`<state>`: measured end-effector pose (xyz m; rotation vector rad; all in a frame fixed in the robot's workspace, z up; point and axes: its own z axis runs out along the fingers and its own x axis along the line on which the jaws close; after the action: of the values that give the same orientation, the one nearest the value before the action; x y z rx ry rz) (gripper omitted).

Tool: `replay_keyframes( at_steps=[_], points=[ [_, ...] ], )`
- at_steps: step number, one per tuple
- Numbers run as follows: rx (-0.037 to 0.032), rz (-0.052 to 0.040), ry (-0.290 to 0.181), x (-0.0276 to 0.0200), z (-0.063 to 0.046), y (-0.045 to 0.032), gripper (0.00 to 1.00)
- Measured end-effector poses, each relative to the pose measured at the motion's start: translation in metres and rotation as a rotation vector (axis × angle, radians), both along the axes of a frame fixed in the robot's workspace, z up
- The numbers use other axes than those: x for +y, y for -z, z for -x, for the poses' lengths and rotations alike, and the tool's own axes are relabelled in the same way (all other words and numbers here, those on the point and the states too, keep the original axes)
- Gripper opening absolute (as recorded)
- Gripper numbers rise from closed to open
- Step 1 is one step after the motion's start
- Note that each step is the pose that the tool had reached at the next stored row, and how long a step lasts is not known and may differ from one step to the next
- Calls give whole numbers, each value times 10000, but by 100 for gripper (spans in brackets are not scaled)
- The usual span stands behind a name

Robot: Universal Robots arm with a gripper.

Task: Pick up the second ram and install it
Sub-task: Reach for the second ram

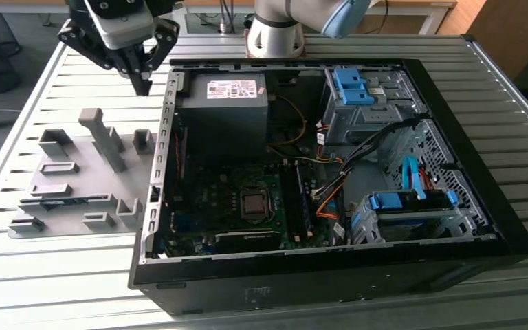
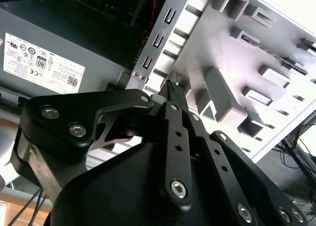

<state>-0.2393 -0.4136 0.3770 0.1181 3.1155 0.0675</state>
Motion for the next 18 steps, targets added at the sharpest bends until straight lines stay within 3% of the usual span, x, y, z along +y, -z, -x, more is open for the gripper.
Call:
replay_keyframes(
  at_steps=[2,4,18],
  points=[
    [7,0,0,-48,16,10,11],
    [14,6,1,-64,82,27,11],
    [39,34,1,-88,680,126,11]
  ],
)
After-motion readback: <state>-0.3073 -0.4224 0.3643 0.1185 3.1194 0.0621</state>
